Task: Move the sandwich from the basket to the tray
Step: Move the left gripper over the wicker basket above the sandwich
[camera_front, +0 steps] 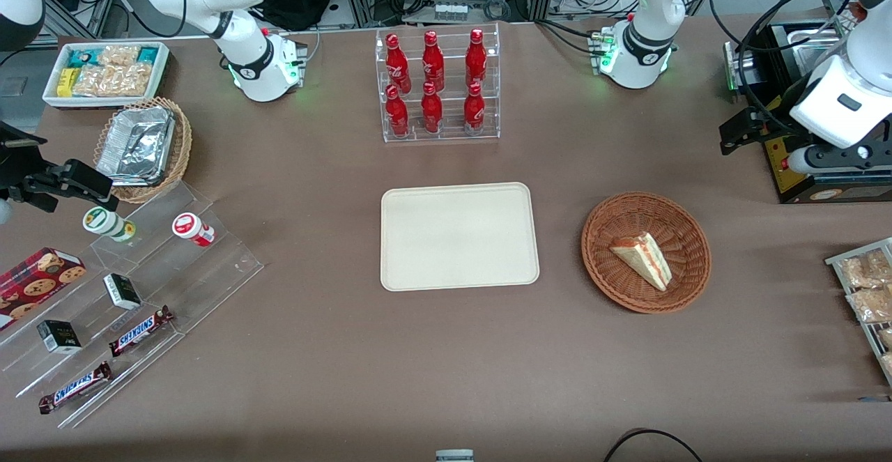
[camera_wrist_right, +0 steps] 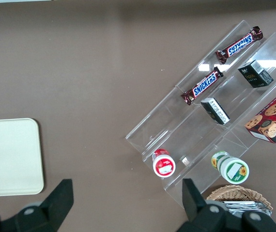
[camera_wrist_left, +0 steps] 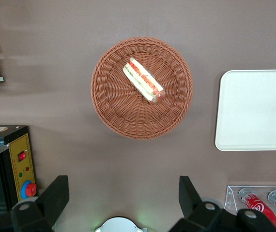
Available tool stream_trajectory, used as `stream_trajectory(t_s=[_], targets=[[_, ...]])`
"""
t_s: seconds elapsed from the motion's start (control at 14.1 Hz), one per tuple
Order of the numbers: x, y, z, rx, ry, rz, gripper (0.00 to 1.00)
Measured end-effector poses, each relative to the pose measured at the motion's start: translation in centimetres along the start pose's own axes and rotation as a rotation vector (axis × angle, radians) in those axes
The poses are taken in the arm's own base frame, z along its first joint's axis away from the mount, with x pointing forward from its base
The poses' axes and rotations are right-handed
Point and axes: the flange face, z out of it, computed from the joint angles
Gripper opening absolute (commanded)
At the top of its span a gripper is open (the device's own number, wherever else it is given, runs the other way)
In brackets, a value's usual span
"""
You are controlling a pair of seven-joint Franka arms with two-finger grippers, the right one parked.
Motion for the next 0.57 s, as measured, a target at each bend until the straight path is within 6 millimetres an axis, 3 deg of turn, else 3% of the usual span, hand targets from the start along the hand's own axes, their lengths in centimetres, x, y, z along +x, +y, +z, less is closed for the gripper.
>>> stream_trajectory(t_s=[0.35,0.57], targets=[[0.2,-0.5,0.2,0.027,-0.001,-0.007,1.00],[1.1,-0.6,2.2,0.027,-0.041,-0.011,1.00]])
